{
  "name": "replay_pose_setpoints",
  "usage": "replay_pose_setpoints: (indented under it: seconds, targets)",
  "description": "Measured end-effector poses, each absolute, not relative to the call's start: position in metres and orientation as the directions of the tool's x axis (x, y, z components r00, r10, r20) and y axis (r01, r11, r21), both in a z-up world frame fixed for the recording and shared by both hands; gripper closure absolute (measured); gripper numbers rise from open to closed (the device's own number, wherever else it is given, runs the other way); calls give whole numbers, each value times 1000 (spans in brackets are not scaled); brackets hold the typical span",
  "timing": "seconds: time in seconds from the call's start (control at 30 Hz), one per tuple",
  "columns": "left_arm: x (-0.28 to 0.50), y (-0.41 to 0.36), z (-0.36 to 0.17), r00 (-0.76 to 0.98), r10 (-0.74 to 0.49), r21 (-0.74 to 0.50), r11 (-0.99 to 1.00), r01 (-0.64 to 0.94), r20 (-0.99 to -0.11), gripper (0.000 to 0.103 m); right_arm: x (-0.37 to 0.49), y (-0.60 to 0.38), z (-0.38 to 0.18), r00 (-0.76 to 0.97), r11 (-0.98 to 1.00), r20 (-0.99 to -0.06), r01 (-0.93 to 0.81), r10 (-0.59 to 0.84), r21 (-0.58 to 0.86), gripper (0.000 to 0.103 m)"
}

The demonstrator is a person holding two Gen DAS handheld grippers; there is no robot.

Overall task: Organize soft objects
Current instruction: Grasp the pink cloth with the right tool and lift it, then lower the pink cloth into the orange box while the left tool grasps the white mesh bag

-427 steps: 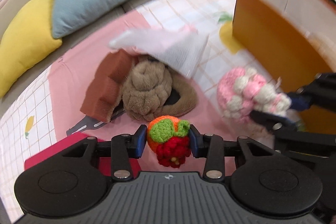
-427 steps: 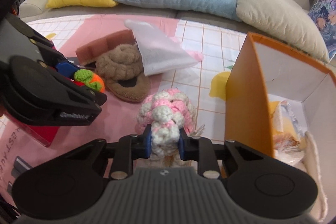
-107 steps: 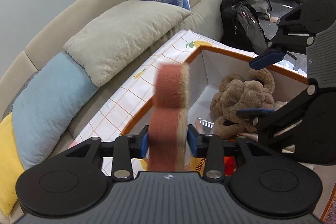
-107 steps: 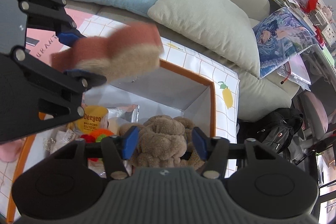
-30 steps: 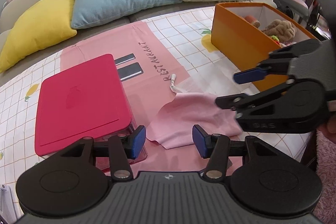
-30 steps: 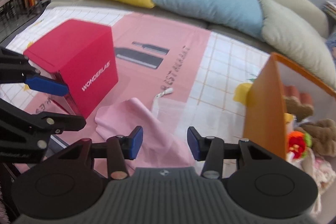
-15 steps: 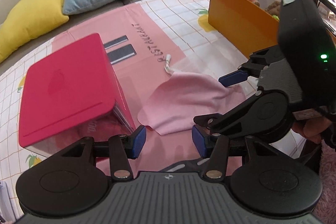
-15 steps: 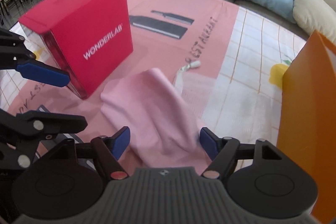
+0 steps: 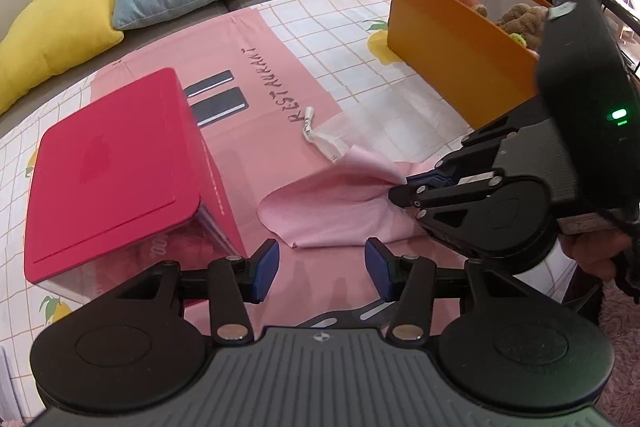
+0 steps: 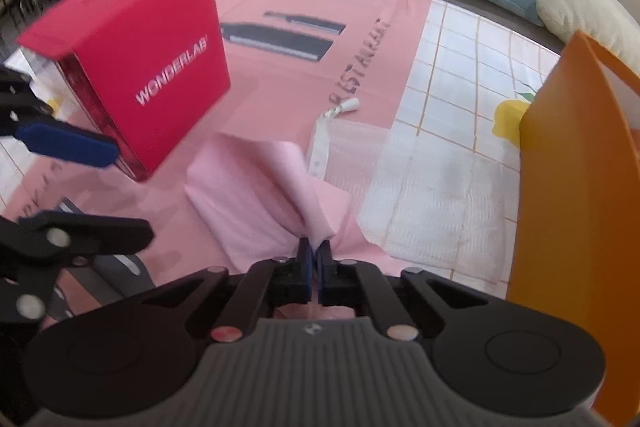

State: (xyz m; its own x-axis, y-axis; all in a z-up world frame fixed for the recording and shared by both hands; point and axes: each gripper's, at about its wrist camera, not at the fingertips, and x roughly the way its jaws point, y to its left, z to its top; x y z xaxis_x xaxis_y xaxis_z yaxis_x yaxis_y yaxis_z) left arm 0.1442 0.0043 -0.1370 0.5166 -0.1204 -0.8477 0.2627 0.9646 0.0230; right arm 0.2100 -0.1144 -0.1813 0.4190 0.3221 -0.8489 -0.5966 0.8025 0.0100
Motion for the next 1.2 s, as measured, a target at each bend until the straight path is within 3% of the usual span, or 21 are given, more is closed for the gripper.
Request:
replay_pose_setpoints:
  seconds: [0.27, 0.47, 0.73, 0.83, 1.03, 1.2]
  targets:
    - [150, -9, -120, 563, -168, 18, 951, 309, -809, 44, 195, -152, -111, 522, 848, -768, -527, 371, 51, 103]
    - [165, -25, -113, 597, -163, 98, 919, 381, -785, 43, 192, -193, -59, 616, 893, -693, -440, 376, 93, 103]
    - [185, -46, -122, 582, -189, 148, 864, 481, -791, 34, 189, -265, -4, 731, 956, -619, -262, 288, 135, 103]
    - [192, -53, -131, 561, -188, 154, 849, 505, -806, 28, 190, -290, -2, 726, 968, -641, -195, 249, 156, 103]
    - [212, -58, -153, 515, -151, 161, 844, 512, -844, 17, 202, -315, -42, 577, 959, -772, -83, 268, 271, 103]
    - [235, -60, -170, 488, -112, 167, 854, 493, -865, 16, 218, -308, -87, 440, 955, -854, -28, 278, 297, 102]
